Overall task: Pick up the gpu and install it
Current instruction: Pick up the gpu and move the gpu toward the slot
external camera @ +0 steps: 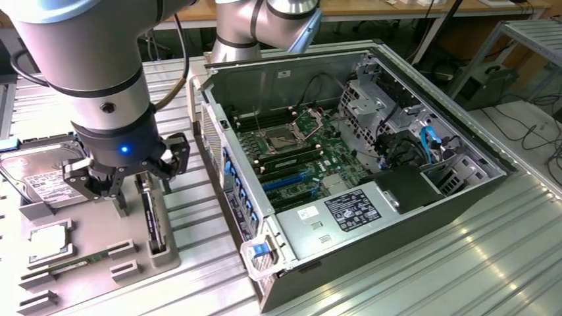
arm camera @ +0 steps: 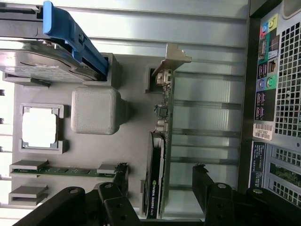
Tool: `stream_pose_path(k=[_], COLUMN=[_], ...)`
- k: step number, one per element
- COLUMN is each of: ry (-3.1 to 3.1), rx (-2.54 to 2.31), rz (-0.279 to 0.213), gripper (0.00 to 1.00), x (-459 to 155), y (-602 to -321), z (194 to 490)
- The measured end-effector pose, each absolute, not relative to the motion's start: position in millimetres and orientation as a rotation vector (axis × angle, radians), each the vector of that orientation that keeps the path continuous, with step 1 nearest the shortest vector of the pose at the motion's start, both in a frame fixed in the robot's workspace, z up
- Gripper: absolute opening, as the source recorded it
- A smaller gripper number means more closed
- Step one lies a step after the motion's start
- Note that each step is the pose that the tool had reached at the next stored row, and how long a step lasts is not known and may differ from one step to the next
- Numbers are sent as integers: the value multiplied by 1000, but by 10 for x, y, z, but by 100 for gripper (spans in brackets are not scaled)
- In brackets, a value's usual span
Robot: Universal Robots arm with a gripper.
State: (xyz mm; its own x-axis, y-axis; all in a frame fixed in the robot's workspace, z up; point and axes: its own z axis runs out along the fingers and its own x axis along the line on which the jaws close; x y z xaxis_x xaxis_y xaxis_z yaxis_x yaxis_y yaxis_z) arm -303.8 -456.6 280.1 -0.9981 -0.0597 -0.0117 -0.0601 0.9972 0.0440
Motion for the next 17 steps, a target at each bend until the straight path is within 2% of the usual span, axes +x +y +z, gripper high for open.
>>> stream_pose_path(k=[17], ry=[3129], rx=[-103], rz=[70], gripper=[66], x=[-3038], y=[-4591], z=[2751])
